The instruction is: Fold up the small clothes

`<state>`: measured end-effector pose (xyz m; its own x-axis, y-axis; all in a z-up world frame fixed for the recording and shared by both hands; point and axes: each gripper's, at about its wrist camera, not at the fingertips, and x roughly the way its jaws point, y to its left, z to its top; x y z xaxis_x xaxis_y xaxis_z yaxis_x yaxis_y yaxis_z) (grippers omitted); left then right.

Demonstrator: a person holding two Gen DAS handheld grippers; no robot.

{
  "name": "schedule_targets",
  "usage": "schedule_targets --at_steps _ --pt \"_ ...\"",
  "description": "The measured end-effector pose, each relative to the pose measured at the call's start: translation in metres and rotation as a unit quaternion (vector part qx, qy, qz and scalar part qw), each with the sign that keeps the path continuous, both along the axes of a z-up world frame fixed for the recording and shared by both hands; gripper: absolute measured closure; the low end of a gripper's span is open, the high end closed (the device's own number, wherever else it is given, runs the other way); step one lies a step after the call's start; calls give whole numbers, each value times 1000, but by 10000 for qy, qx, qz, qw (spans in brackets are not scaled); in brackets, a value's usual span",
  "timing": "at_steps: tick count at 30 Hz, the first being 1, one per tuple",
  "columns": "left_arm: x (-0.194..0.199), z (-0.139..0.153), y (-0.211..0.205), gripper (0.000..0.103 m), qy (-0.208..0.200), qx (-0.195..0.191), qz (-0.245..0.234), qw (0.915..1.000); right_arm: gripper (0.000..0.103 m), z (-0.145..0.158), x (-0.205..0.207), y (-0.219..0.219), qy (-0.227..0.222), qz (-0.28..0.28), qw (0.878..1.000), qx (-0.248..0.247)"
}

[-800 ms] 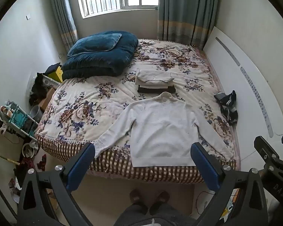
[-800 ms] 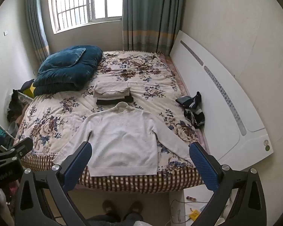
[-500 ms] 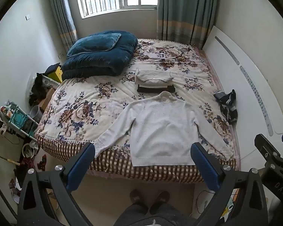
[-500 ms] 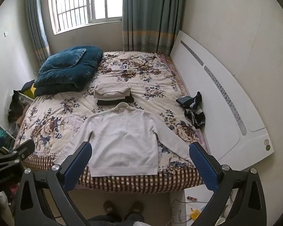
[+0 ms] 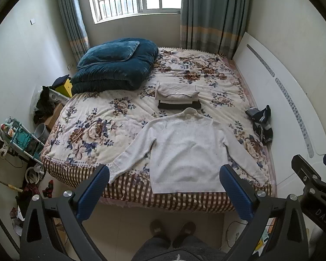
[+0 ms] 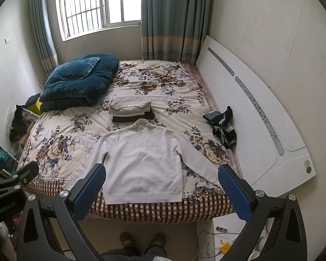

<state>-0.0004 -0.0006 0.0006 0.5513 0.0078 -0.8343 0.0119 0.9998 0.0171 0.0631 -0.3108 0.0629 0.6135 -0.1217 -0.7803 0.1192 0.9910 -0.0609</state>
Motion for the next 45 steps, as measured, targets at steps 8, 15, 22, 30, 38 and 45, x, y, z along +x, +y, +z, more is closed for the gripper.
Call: schedule_targets --at_steps 8,15,22,30,38,45 --pt "12 15 -7 0 -30 -8 -15 10000 0 2 -1 -1 -7 3 10000 -1" --pt "13 17 -7 0 -55 -13 -10 10000 0 4 -1 -2 -24 3 10000 8" --pt "16 21 -12 0 -85 -25 -9 10000 0 8 -3 1 -45 2 10000 9" --pt "20 30 -17 0 -121 -30 -5 9999 0 17 0 5 -69 9 10000 7" --pt "21 40 -20 0 -150 -43 -5 9999 0 18 1 4 -92 10 10000 6" --pt "23 42 -21 0 -164 -47 -11 9999 0 55 10 10 -106 19 9999 15"
